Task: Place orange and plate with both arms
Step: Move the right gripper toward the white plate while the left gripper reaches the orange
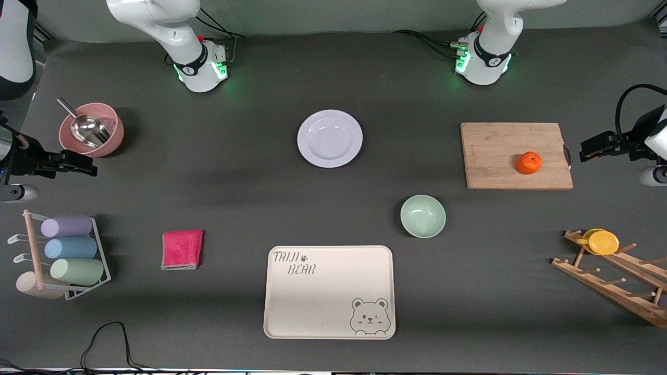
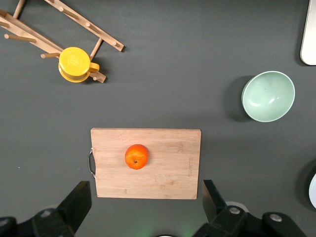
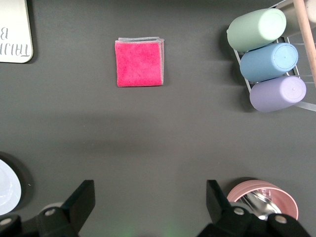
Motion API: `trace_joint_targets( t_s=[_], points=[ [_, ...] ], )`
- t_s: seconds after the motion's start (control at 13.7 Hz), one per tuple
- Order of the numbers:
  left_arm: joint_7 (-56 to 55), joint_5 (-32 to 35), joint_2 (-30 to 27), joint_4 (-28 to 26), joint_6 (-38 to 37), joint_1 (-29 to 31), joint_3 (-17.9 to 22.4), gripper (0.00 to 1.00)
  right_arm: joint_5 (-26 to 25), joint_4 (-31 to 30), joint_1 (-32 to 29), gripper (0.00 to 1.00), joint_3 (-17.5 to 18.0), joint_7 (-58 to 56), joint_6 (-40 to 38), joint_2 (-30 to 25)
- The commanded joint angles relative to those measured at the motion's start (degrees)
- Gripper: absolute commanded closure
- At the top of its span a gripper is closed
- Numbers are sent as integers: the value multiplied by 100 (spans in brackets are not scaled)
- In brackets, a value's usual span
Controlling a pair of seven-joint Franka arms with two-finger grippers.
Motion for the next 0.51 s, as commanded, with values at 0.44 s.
trace_joint_targets(
  t_s=[0.44],
  points=[
    [82,-18,78,320,-243,54,63,0,-49,-50,-3,0,-4,138,126,-67]
  ],
)
